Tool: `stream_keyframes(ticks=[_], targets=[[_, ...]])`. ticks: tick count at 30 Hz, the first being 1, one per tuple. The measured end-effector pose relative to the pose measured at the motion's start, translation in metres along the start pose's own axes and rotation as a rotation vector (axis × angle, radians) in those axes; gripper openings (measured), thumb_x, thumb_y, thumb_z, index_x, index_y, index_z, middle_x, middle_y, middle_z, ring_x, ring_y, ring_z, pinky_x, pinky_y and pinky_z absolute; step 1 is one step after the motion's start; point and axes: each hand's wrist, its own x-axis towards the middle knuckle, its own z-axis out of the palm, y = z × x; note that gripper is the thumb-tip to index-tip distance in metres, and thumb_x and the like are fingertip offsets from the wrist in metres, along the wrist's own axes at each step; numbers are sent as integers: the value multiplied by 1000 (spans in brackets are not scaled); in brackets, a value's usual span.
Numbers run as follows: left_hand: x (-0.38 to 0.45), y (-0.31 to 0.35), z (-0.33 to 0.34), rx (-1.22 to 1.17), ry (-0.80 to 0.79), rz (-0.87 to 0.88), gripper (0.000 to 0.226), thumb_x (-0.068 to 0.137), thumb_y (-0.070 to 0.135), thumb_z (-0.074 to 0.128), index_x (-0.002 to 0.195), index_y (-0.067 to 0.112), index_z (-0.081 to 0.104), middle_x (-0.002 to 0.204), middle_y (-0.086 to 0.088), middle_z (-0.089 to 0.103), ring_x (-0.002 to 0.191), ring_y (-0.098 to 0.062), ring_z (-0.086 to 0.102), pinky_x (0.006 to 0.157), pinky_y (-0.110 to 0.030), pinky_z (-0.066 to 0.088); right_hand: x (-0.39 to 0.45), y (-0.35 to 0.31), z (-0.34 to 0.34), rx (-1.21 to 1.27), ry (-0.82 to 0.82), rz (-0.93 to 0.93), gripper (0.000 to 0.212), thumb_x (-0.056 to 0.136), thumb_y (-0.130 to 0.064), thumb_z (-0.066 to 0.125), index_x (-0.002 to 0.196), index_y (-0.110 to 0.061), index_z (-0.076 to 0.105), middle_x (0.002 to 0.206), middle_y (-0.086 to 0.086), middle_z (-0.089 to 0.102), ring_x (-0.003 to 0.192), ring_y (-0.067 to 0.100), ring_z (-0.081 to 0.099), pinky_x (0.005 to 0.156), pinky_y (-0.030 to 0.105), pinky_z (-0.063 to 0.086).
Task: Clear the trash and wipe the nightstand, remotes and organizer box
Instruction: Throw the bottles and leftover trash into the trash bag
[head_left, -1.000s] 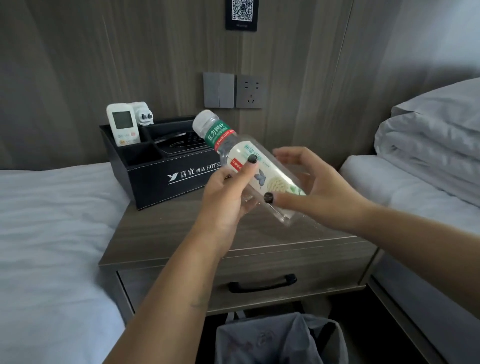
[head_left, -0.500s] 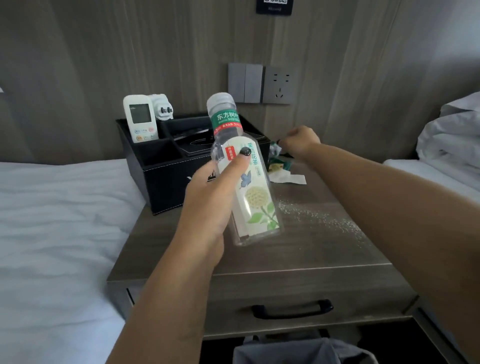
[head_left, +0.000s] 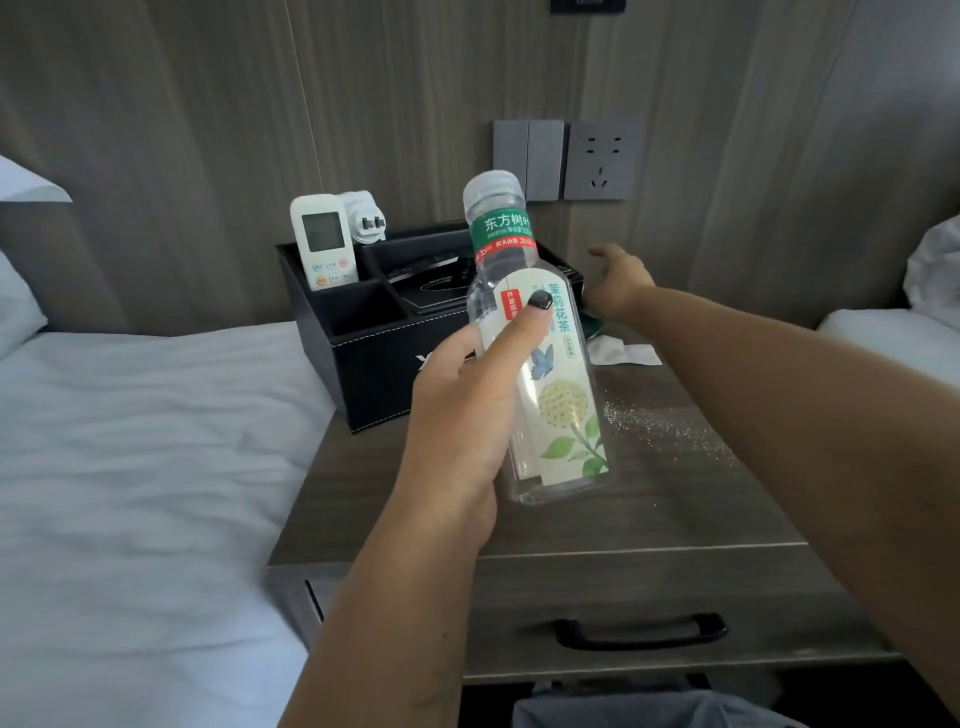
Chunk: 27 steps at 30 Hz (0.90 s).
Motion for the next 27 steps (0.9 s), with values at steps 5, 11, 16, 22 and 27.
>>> stream_keyframes(ticks=[5, 11, 16, 22, 27], targets=[[4, -2, -4, 6, 53, -27, 32, 85, 38, 71, 108, 16, 68, 89, -2, 77, 75, -15, 75, 55, -27, 57, 4, -5, 1, -299, -141, -264, 52, 86, 1, 57, 135, -15, 52, 130, 14, 56, 112, 33, 58, 84, 29, 47], [10, -6, -6, -1, 55, -42, 32, 86, 39, 69, 109, 16, 67, 87, 0, 77, 74, -13, 75, 53, -26, 57, -3, -5, 3, -440, 9, -251, 18, 87, -1, 54, 101, 2, 64, 100, 21, 65, 83, 35, 61, 72, 37, 52], [8, -5, -2, -16, 113, 2, 27, 84, 31, 72, 97, 8, 69, 83, -8, 77, 75, -22, 75, 67, -39, 62, -28, -9, -32, -128, 275, -132, 14, 90, -7, 54, 94, 1, 64, 95, 13, 64, 86, 28, 62, 77, 33, 53], [-6, -2, 6, -123, -20, 48, 38, 71, 27, 77, 103, 8, 71, 94, -10, 76, 87, -24, 74, 83, -41, 57, -134, -1, -103, 258, 537, -144, 14, 86, -22, 65, 99, -18, 63, 90, -8, 64, 84, 8, 59, 74, 21, 43], [-25, -5, 30, 51, -235, 40, 25, 98, 20, 51, 80, 4, 58, 52, -2, 67, 55, 2, 66, 89, -34, 53, -242, 20, -125, 634, 511, -104, 6, 83, -19, 71, 86, -19, 66, 81, 0, 69, 76, 13, 62, 73, 31, 51]])
